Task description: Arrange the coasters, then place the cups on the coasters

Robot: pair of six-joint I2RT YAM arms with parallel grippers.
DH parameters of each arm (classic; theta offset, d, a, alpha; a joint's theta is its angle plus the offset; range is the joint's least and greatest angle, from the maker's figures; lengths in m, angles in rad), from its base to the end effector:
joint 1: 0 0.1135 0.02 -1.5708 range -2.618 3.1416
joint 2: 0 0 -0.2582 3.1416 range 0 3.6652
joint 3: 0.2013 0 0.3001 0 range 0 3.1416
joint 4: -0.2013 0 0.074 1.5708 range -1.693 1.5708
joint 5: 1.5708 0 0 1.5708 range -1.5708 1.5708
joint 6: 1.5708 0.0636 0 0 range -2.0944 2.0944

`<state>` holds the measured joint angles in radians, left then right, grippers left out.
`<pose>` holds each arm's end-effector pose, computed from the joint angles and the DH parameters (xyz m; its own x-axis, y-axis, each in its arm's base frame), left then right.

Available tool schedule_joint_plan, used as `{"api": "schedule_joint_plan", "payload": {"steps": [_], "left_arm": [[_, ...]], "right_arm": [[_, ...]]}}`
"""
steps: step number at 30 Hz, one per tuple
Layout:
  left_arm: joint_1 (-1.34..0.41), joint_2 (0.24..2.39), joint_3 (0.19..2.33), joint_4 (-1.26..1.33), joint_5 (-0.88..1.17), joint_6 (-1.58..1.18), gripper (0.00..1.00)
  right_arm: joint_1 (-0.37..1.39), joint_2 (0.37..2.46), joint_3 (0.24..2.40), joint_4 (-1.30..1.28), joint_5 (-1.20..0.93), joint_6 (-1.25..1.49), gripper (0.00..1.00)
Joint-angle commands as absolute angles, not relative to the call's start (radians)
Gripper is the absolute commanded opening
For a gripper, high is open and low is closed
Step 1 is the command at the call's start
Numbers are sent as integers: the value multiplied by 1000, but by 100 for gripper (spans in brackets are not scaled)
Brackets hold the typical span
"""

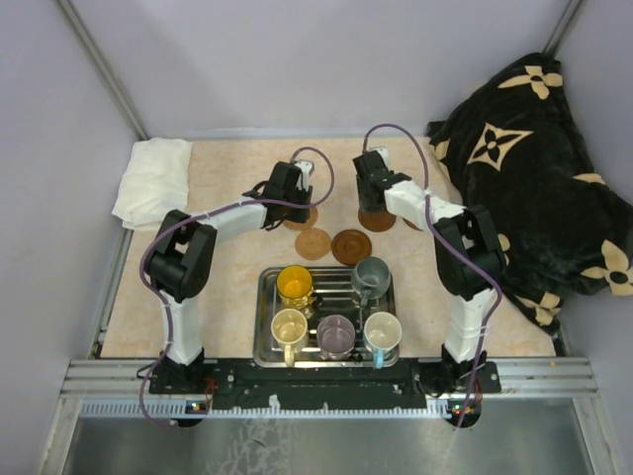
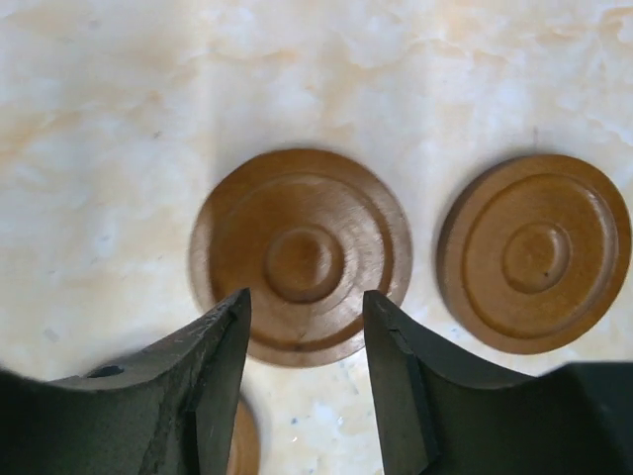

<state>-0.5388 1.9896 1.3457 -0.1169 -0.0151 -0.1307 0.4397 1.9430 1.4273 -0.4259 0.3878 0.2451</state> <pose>0.4261 -0.2536 0.1260 -0.6524 0.2382 -0.7195 0.4222 0.9026 -0.0841 0.4423 0.1815 0.1538 -0.7565 -0.1076 -0.6451 -0.0094 0.9881 -0.1538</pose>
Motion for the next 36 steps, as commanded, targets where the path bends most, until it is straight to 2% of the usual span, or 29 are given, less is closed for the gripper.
{"api": "schedule_joint_plan", "payload": {"steps": [1,8,12,23,36], "left_arm": [[-546,1966,1353,-97,-20,-135,36],[-546,1928,1341,-95,-51,-141,36],[-546,1910,1335,-89,-63,-152,36],[-545,1840,1300,-108,-139,-158,40],[-541,1782,1280,-120,-208,-147,41]], "right_arm": [[473,1843,1463,-480,323,216,46],[508,1794,1371,-498,158,238,33],[563,1803,1369,-519,129,207,32],[614,1861,1365,-612,64,241,20],[614,1997,1422,-670,51,259,19]]}}
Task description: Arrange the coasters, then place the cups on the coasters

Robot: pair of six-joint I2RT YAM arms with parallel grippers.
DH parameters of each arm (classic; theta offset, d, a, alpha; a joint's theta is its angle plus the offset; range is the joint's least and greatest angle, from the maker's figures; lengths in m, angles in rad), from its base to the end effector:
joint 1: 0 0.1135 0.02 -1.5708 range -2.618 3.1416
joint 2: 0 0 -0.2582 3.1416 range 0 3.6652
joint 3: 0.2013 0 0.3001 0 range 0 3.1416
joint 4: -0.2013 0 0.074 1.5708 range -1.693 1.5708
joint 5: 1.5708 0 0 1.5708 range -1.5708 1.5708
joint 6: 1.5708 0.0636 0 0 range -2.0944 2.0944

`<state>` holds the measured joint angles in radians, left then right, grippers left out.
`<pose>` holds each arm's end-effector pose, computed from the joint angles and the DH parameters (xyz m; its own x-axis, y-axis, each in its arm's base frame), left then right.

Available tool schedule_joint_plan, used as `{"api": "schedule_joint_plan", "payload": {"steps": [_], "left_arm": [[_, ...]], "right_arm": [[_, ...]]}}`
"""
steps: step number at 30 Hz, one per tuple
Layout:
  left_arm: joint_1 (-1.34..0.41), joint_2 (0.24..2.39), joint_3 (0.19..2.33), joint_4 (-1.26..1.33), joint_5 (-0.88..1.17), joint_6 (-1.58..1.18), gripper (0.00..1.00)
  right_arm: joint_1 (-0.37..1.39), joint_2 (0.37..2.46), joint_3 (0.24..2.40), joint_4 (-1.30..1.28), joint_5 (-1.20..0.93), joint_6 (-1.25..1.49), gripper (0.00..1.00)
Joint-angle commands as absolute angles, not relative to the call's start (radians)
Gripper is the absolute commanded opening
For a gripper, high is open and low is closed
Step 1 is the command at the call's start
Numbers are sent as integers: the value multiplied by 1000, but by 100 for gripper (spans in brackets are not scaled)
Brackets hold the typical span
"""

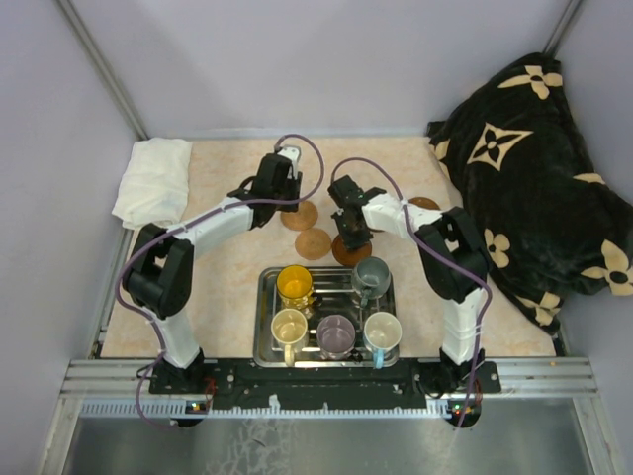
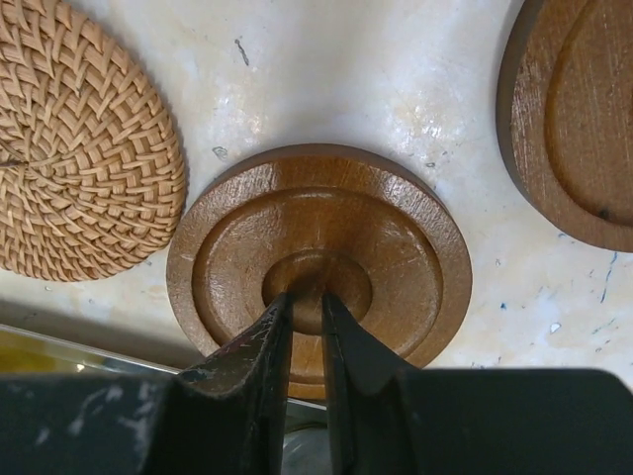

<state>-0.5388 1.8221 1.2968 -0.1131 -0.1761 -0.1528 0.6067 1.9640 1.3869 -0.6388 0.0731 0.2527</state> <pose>0.4163 -0.2359 0.1866 -0.5640 0.1626 -0.8096 0.3021 0.9531 -0.0190 0.3689 0.2504 0.1130 -0.8828 -0.3092 -0.3536 -0.3378 0.9410 0.0206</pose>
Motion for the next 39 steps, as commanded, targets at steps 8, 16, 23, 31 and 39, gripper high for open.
{"api": "schedule_joint_plan", "payload": {"steps": [8,16,23,31,39], "left_arm": [[-535,1779,1284,-117,-225,-146,42],[-534,1787,1286,-116,-227,-151,42],[-534,1791,1285,-119,-236,-149,42],[-534,1790,1281,-123,-249,-153,42],[-534,1803,1287,-125,-248,-153,42]], "right_arm": [[612,2080,1476,-638,49,264,20],[605,2206,1622,-591,23,251,20],[592,2312,1762,-569,34,237,20],[533,2386,1867,-571,49,245,20],[497,2416,1922,-560,59,241,20]]}}
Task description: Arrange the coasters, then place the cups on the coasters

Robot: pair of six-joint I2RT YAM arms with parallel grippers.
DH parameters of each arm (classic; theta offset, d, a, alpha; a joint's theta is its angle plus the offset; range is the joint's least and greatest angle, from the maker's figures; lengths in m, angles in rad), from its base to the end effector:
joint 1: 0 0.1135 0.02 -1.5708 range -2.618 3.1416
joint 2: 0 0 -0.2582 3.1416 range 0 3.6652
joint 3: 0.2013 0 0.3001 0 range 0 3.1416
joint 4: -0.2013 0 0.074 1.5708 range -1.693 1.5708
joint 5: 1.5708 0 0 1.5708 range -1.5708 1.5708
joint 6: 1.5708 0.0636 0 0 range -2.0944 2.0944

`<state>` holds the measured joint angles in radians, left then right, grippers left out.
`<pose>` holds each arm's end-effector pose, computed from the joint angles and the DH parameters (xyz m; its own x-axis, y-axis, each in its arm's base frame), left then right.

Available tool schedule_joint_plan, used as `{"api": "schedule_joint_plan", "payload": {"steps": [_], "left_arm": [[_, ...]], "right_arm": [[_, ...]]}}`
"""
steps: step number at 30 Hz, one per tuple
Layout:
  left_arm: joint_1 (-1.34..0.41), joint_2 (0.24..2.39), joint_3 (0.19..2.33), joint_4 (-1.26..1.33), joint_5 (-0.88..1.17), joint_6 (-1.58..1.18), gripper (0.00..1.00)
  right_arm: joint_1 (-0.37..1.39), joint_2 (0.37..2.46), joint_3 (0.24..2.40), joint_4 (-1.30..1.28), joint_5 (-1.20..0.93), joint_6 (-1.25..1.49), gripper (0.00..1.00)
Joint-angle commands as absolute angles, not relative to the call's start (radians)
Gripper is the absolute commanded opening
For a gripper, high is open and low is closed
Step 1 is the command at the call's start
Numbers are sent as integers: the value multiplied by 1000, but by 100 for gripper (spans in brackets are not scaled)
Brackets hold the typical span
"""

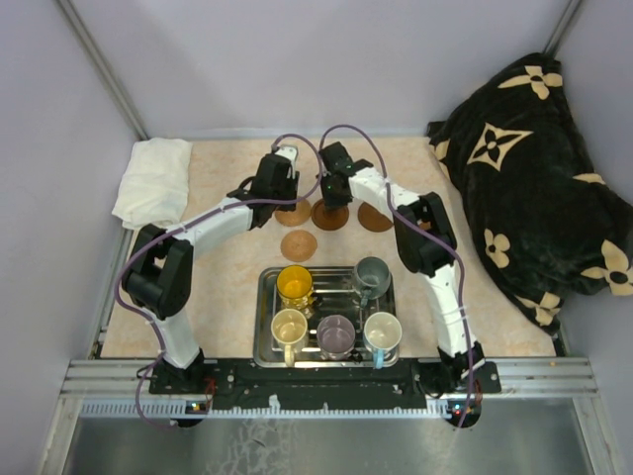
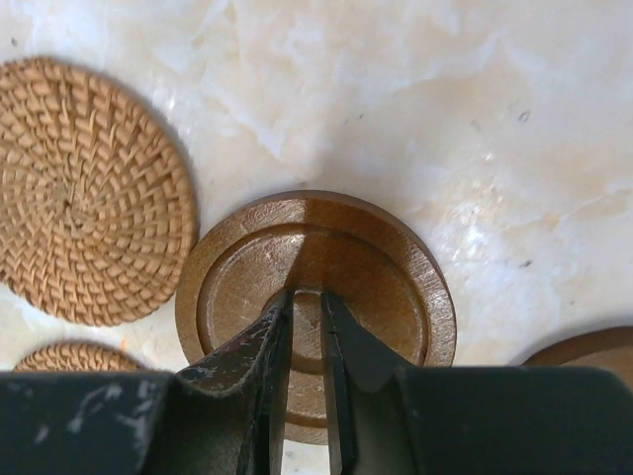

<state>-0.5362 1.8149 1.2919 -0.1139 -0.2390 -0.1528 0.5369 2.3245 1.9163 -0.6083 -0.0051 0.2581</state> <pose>0.4171 -0.2304 0.1884 -0.5559 0.1584 -0.8160 0.2511 0.9678 0.0168 0.4835 0.2881 0.1231 -0.8376 -0.2015 -0.5078 -0.3103 0.9405 0.1385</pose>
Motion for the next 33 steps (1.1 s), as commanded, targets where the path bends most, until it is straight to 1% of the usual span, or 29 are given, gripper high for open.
{"api": "schedule_joint_plan", "payload": {"steps": [1,7,18,33], "left_arm": [[-535,1805,1290,-125,-247,-154,42],[-534,1804,1288,-128,-258,-157,42],[-534,1814,1287,-127,-264,-158,42],[-516,1842,1311,-130,-320,-157,43]], "right_arm": [[497,2418,1929,-561,63,241,20],[495,2407,1917,-585,104,241,20],[495,2310,1685,-561,100,260,19],[529,2266,1580,-578,111,277,17]]}}
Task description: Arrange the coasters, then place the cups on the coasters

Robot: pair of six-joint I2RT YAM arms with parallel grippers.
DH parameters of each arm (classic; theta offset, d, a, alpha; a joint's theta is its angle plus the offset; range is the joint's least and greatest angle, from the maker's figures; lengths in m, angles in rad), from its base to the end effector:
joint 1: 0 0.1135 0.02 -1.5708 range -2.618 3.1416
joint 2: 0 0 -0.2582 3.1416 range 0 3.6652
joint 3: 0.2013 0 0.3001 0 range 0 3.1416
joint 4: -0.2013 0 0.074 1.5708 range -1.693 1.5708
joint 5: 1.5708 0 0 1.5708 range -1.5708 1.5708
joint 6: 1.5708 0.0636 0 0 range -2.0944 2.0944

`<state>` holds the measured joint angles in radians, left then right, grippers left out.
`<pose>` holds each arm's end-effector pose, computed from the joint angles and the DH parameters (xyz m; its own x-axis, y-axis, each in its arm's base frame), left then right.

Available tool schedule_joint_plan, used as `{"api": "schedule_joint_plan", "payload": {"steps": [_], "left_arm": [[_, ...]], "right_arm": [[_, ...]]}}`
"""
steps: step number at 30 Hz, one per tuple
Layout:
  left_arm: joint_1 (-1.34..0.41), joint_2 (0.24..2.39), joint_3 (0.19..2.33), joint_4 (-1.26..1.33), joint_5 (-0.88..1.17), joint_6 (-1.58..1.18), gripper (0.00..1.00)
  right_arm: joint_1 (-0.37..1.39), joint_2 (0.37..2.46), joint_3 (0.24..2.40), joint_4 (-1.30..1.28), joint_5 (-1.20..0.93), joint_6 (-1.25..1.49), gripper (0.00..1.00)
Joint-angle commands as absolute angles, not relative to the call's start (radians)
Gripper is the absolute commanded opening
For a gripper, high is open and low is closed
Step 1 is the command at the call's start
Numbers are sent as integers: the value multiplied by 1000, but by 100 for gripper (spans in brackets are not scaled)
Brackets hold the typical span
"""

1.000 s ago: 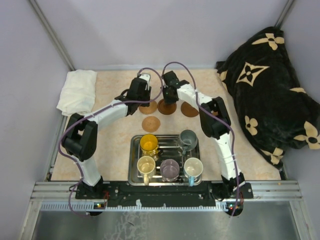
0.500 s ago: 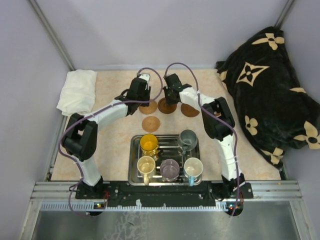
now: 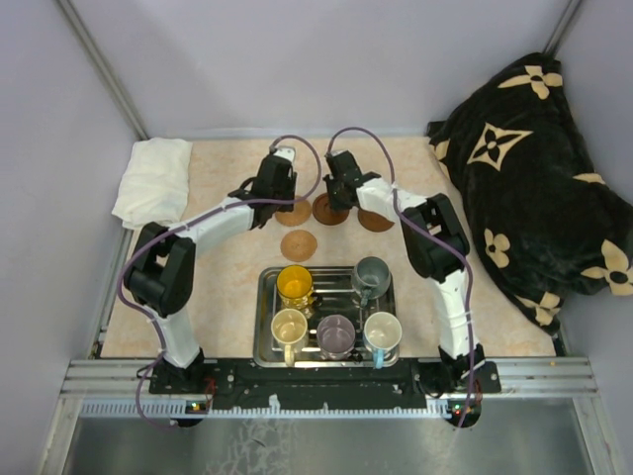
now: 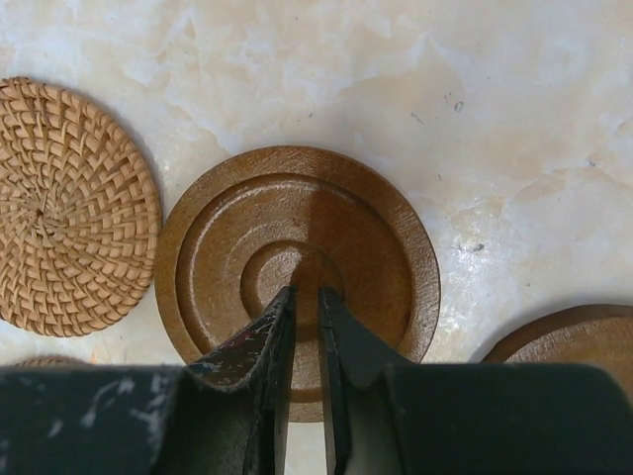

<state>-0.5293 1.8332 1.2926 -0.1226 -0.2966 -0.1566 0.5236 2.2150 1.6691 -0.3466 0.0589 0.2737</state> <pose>0.4204 -0.2244 0.1800 -0.5692 0.1602 -0.8064 0.1977 0.9787 0.0548 0.4728 0.2687 0.1115 -0.7755 -0.1362 -0.6165 -0.2675 0.9554 0.1255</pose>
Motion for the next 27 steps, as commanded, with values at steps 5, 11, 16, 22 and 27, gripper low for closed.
{"api": "schedule_joint_plan", "payload": {"steps": [5,11,16,22,27], "left_arm": [[-484,1842,1298,-124,-296,-182,43],[-469,1851,1290,-104,-249,-186,42],[-466,1867,1289,-103,-230,-201,42],[-460,1866,1278,-97,-192,-211,42],[-461,1852,1252,-80,-179,-210,42]], "right_arm": [[533,2239,1539,-577,112,281,16],[553,2235,1521,-588,124,285,16],[564,2230,1503,-608,140,290,16],[567,2210,1459,-615,140,294,15],[572,2194,1434,-597,152,296,16]]}}
